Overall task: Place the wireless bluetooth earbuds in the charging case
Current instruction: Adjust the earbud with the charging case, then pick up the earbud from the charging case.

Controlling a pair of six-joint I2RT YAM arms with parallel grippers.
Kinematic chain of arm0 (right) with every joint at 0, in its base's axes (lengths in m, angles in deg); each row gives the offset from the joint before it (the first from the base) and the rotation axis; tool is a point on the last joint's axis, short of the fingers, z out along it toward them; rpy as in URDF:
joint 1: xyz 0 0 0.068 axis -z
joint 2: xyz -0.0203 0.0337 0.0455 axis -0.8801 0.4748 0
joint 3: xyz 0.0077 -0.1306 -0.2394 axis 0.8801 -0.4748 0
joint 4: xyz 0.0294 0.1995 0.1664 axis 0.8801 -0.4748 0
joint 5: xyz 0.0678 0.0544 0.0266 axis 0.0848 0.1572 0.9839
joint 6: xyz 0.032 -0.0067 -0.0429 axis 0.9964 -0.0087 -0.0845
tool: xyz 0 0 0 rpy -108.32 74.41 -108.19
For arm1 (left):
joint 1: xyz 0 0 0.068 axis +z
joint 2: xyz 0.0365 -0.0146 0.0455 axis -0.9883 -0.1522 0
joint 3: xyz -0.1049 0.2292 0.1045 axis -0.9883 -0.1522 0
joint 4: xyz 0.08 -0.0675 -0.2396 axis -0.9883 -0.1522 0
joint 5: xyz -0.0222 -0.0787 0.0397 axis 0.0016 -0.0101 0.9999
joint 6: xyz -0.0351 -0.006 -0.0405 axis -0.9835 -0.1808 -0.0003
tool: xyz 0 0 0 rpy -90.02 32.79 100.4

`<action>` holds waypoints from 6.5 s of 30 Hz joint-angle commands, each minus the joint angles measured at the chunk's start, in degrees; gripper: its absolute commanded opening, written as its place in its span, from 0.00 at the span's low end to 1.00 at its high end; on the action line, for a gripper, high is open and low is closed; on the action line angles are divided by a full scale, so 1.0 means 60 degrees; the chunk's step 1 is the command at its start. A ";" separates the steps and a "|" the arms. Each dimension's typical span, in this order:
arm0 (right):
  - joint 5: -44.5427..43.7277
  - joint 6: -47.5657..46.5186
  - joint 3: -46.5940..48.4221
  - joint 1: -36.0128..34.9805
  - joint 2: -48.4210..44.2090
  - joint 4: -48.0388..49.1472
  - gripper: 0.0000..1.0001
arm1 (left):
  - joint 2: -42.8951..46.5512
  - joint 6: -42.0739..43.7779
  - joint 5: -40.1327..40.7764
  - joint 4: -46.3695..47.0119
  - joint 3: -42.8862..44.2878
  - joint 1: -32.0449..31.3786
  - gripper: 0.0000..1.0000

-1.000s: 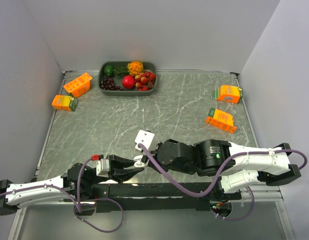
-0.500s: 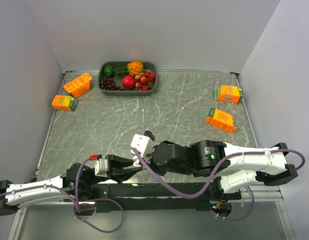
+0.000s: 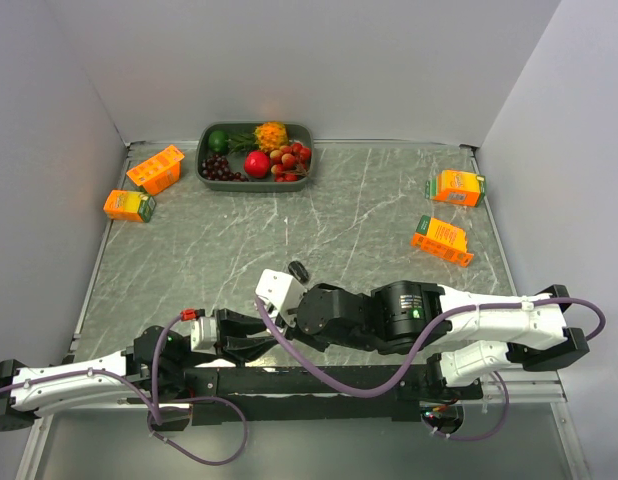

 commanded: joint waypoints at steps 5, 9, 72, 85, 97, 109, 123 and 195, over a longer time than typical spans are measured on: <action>-0.0520 0.0486 0.0541 -0.0023 0.0280 0.0101 0.08 | -0.0062 -0.0101 -0.0215 0.0721 0.0408 -0.0019 0.01; -0.0506 0.0705 0.0701 -0.0023 0.0368 0.0072 0.03 | -0.0047 -0.0086 -0.0171 0.0707 0.0408 -0.0004 0.01; 0.2922 -0.1491 -0.0543 -0.0125 -0.0658 0.0819 0.36 | -0.0443 -0.0584 -0.3101 0.0458 0.0745 -0.0033 0.01; 0.1926 -0.1169 -0.0631 -0.0154 -0.1082 0.0746 0.48 | -0.0311 -0.0336 -0.2955 0.0312 0.0701 -0.0019 0.01; 0.0534 -0.0554 -0.1158 0.0079 -0.2209 0.1961 0.54 | -0.0618 0.0484 -0.2296 -0.0055 0.0847 -0.0019 0.01; 0.1472 -0.0393 -0.1261 0.0402 -0.1991 0.1889 0.55 | -0.0721 0.0588 -0.2251 0.0047 0.0847 -0.0019 0.01; 0.0944 -0.0524 -0.1012 0.0285 -0.1493 0.1259 0.60 | -0.0736 0.0954 -0.2266 -0.0128 0.0921 -0.0019 0.01; -0.0374 0.2463 -0.0895 -0.0257 -0.1082 0.1566 0.45 | -0.0399 -0.0818 -0.0274 -0.0509 0.1331 -0.0019 0.01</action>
